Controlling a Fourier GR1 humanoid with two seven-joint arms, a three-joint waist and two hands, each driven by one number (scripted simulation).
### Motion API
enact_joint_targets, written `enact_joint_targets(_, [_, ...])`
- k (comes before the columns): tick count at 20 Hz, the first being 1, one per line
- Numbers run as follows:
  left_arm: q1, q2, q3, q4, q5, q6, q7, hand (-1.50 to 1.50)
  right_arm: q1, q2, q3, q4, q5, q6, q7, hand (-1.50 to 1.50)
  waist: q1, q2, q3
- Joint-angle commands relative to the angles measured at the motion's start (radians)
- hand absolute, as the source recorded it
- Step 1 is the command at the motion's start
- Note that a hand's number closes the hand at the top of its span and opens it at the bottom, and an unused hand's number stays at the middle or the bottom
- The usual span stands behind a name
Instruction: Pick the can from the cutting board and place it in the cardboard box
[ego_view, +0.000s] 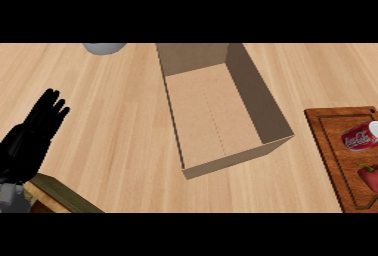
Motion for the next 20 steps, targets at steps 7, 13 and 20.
enact_joint_targets(7, [0.069,-0.019,0.047,0.019,-0.009,-0.059,-0.027,0.00,-0.042,0.077,-0.008,0.040,0.133,0.029,0.002,-1.50,0.003,0.007,-0.010])
enact_joint_targets(13, [0.009,-0.039,0.052,0.040,-0.029,-0.044,0.005,0.00,-0.097,0.105,-0.018,0.100,0.179,0.083,0.005,-1.50,0.000,0.007,-0.010])
enact_joint_targets(20, [0.023,-0.078,0.036,0.062,-0.072,-0.046,-0.041,0.00,-0.079,0.149,-0.018,0.155,0.261,0.070,-0.031,-1.50,-0.003,0.007,-0.010])
